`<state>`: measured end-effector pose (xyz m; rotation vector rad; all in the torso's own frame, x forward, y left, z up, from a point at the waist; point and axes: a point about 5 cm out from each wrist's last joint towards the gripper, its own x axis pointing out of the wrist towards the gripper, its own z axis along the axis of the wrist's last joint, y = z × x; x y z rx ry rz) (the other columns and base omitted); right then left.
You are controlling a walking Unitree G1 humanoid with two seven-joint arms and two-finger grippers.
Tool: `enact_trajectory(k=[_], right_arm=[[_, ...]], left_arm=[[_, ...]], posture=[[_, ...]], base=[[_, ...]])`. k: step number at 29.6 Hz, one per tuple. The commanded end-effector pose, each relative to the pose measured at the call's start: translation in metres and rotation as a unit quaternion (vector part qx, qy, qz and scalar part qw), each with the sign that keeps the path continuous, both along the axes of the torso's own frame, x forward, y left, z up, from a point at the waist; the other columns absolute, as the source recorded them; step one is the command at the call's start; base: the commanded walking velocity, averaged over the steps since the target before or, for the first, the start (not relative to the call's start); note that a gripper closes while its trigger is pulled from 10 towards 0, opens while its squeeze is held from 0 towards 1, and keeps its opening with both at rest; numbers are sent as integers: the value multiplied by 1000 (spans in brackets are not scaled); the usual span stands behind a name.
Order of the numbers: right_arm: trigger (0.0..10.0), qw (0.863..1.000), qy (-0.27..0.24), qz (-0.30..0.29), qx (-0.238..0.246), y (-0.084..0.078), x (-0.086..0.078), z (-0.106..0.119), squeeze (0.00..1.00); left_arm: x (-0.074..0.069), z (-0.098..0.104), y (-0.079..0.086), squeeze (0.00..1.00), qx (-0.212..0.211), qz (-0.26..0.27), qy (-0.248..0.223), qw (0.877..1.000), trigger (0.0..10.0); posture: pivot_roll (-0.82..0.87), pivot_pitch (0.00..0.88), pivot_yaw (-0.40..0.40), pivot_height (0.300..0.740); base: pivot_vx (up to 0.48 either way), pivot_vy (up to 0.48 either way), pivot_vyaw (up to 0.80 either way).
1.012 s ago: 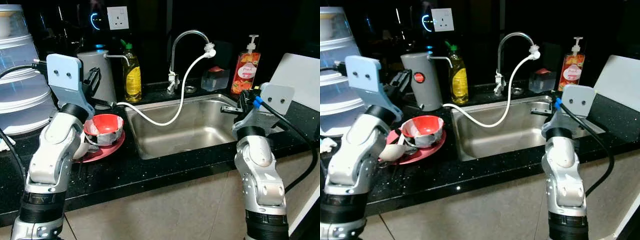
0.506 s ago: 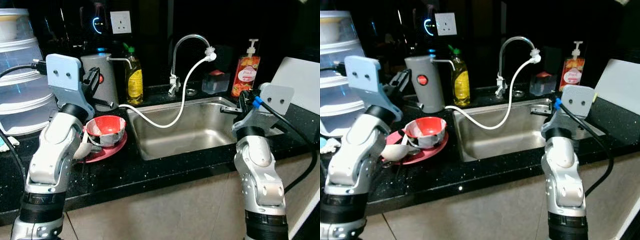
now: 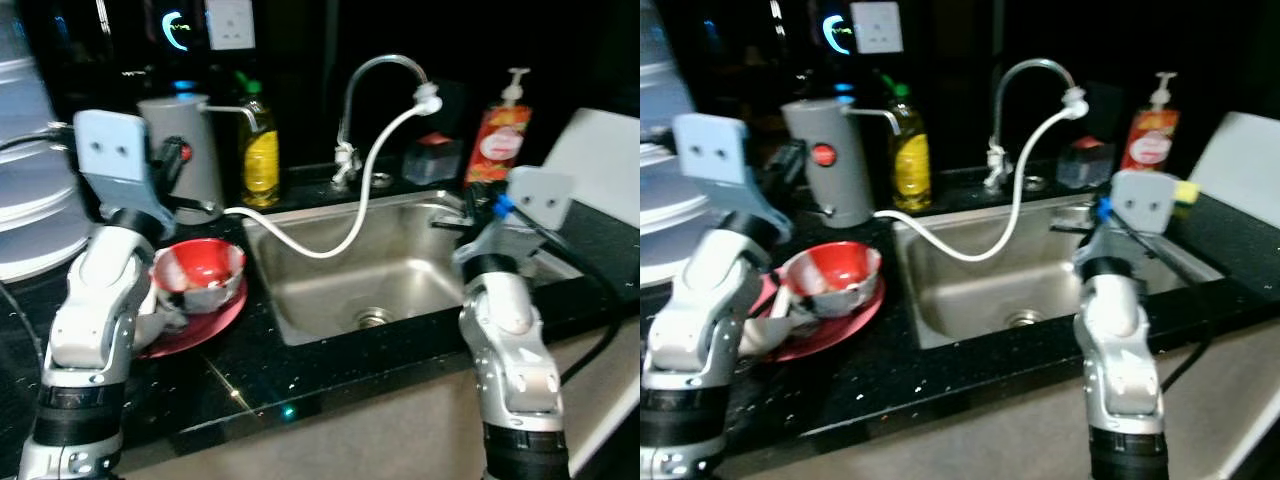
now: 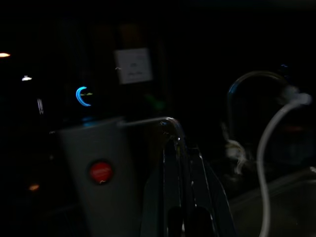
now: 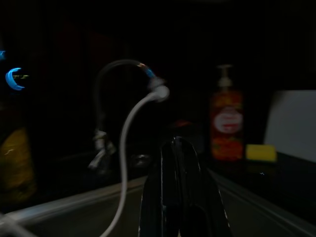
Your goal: Kitchen organization
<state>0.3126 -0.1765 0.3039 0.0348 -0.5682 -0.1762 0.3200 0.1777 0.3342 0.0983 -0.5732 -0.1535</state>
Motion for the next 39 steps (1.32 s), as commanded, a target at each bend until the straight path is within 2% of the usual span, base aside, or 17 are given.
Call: enact_trajectory(k=[1,7,26,39], right_arm=[[10000,1000,4,-1,4,-1,0,-1,0],[10000,1000,4,0,4,-1,0,-1,0],[10000,1000,5,1,4,0,1,-2,0],[10000,1000,6,3,4,1,1,-2,0]], left_arm=[[-2,2,3,0,7,10,-8,1000,10000],[-2,2,3,0,8,10,-8,1000,10000],[-1,1,4,0,9,27,-2,1000,10000],[1,-3,6,0,5,35,6,999,10000]], posture=[[-79,20,20,740],[-78,19,20,740],[-76,20,22,740],[-77,22,20,740]], base=[[304,0,0],[261,0,0],[0,0,0],[0,-343,0]])
